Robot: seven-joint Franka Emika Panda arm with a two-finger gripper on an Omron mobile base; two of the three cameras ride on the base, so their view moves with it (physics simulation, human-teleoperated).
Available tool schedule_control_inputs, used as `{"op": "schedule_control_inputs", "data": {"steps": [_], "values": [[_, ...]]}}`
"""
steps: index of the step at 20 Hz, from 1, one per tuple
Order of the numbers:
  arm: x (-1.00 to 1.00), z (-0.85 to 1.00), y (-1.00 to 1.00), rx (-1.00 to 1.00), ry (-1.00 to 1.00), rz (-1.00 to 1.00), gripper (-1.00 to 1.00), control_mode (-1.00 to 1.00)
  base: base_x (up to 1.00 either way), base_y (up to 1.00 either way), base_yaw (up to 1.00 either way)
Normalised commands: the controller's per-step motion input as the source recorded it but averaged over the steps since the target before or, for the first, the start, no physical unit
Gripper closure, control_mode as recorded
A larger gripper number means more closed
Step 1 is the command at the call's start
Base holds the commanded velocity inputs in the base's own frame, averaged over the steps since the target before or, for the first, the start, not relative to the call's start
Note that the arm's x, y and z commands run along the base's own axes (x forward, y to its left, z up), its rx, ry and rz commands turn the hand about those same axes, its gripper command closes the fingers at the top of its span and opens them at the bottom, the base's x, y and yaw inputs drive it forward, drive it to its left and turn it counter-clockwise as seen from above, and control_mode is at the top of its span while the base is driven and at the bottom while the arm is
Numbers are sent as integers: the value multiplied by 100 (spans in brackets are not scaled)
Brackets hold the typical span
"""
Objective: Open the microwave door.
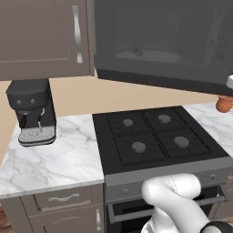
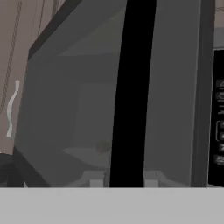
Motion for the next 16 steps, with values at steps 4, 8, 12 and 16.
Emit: {"op": "schedule_control_inputs", "data": {"steps": [4, 8, 12, 16], "values": [[-73, 23, 70, -12, 1, 0, -100, -100, 0, 0, 0], [-96, 17, 14, -3, 0, -7, -100, -100, 0, 0, 0], [-100, 15, -15, 0, 0, -20, -100, -100, 0, 0, 0], [-73, 8, -67, 0, 0, -16, -100, -100, 0, 0, 0]]}}
